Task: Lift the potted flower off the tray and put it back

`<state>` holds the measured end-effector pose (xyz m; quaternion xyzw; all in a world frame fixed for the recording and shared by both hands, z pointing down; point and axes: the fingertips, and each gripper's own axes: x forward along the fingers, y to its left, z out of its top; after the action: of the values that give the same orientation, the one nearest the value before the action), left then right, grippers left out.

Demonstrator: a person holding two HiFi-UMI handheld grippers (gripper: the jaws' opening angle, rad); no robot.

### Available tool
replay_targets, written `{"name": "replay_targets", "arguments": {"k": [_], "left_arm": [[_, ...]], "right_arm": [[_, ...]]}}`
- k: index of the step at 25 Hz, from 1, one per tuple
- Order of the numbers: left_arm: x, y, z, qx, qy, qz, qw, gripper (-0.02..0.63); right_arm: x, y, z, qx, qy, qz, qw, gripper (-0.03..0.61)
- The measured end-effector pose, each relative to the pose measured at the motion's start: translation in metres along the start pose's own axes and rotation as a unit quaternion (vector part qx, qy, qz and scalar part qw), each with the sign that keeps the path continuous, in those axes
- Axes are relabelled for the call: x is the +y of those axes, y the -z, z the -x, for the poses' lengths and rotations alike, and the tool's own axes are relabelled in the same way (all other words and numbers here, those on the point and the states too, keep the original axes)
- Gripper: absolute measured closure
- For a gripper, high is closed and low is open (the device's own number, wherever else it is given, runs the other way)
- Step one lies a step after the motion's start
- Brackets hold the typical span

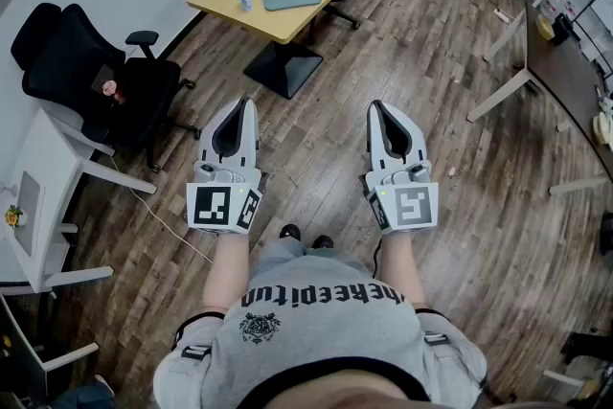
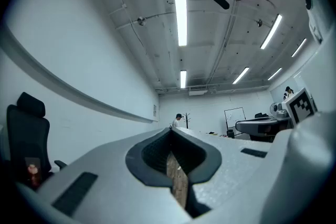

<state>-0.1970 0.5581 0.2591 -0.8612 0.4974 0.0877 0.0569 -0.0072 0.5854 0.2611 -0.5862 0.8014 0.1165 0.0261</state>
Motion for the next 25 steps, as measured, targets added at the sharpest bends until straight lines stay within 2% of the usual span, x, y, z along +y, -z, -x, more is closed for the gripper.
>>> {"name": "replay_targets", "arguments": {"k": [15, 20, 25], "left_arm": [[-0.012, -0.006, 0.01, -0.005, -0.008, -0.012, 0.9999, 0.61], [-0.019, 0.004, 0.015, -0.006, -0.013, -0.007, 0.9999, 0.609], [-0.016, 0.011, -0.003, -0.007, -0.009, -0.004, 0.9999, 0.609]], "right_arm": [[0.0, -0.003, 0.013, -0.017, -0.012, -0.008, 1.0, 0.575], [0.001, 0.004, 0.016, -0.017, -0.025, -0.019, 0.999, 0.575], [-0.005, 0.012, 0.002, -0.01, -0.031, -0.014, 0.999, 0.575]]}}
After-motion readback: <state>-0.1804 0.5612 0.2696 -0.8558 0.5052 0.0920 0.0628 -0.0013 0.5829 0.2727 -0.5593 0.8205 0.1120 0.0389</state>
